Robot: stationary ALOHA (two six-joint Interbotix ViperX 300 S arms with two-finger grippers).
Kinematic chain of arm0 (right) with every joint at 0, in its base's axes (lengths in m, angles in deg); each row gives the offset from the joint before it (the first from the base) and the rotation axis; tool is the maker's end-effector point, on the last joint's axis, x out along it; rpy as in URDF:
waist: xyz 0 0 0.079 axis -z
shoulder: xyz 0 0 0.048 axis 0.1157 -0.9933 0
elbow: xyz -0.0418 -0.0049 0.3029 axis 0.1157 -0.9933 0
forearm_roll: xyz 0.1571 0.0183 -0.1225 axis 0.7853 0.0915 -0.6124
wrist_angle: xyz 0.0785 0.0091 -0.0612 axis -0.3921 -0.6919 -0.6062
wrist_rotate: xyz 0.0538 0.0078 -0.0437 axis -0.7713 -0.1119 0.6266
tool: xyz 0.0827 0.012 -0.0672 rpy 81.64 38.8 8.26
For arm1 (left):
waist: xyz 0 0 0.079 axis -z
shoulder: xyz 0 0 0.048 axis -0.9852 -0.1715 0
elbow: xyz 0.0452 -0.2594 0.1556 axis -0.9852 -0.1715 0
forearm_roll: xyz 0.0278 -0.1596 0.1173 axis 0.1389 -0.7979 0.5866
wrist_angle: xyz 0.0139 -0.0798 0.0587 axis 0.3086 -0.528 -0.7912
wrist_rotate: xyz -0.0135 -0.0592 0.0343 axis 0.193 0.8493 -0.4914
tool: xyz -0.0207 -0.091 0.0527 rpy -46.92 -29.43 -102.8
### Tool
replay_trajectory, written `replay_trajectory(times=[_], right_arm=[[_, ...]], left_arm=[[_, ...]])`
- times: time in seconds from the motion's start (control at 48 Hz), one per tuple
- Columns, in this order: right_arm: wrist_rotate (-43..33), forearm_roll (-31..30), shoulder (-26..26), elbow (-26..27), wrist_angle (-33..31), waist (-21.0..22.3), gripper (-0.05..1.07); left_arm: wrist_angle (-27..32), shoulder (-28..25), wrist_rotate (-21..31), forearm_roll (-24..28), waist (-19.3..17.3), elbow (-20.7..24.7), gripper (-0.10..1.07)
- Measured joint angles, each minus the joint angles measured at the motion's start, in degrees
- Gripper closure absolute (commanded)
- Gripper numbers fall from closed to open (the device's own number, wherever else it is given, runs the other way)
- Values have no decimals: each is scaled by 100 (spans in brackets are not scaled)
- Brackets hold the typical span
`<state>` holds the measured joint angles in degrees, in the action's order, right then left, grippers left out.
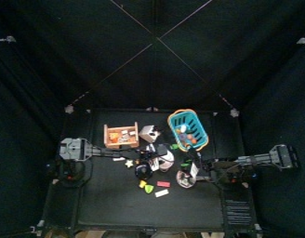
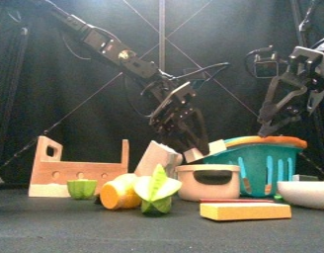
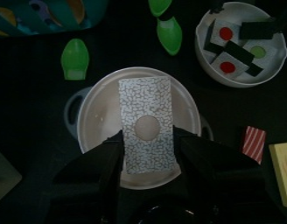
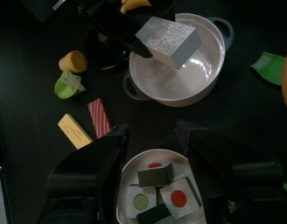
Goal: Place rice in pot
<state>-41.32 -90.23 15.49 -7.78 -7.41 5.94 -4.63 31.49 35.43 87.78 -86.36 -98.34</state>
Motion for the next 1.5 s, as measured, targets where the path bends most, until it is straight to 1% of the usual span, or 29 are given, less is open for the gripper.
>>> replay_trajectory(times=[0.354,0.667,0.917,1.5], right_arm=[[0,-9,0,0,0,9,19],[0,0,-9,-44,0,18,19],[0,0,0,-35,9,18,19],[0,-9,0,-44,9,18,19]], left_arm=[[-9,-114,26,-26,-44,0,27],[-9,-123,18,-26,-35,0,17],[-9,-141,18,-26,-35,0,13],[0,-141,9,-26,-26,0,13]])
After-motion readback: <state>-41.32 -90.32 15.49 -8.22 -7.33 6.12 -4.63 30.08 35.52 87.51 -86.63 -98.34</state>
